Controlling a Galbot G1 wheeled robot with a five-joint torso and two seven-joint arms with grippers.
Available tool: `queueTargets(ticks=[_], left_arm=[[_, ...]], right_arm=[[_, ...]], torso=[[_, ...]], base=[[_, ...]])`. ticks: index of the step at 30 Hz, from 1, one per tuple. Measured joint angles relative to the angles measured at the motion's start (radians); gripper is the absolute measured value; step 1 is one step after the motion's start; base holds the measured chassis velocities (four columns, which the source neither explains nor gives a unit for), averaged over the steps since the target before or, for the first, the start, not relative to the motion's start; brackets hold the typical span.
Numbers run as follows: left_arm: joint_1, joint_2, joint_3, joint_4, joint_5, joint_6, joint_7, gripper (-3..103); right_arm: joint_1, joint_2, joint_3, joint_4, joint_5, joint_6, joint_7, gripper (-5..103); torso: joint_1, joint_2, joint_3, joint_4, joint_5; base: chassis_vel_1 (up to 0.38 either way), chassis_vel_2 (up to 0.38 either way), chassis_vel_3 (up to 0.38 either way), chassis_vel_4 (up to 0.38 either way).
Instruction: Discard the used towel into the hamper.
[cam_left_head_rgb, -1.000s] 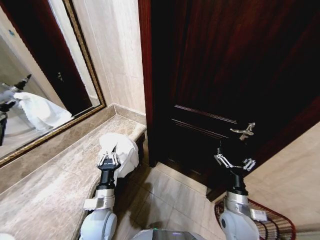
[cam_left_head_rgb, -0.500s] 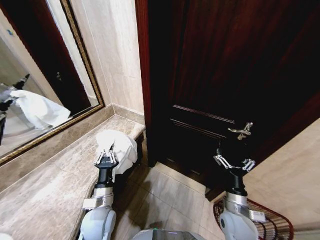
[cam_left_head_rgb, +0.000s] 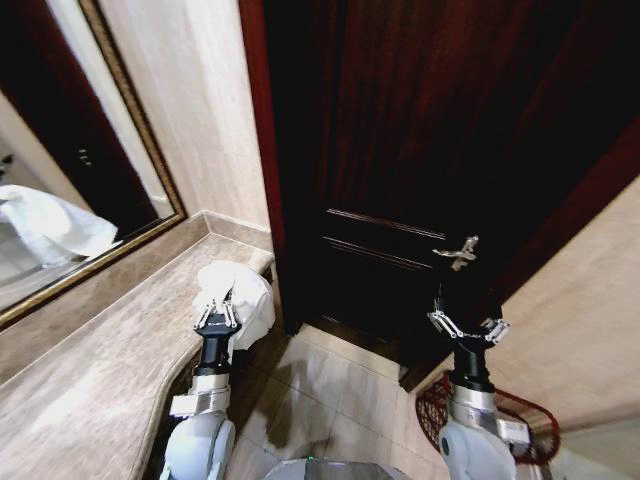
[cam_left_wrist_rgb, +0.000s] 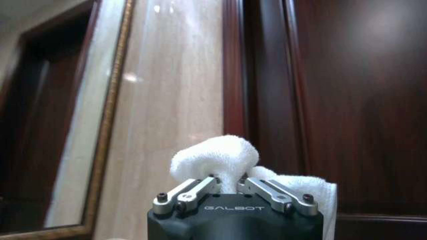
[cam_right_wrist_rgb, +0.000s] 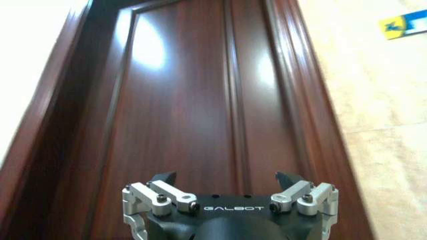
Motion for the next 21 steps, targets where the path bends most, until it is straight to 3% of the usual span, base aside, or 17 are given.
queueTargets(ticks=[21], left_arm=[[0.003, 0.002, 0.006, -0.003, -0.02, -0.003, 0.004, 6]], right_arm=[[-0.013, 0.004, 0.002, -0.009, 0.0, 0.008, -0.003, 100]], torso=[[0.0, 0.0, 0.0, -0.0001, -0.0001]], base=[[-0.121, -0.118, -0.118, -0.12]])
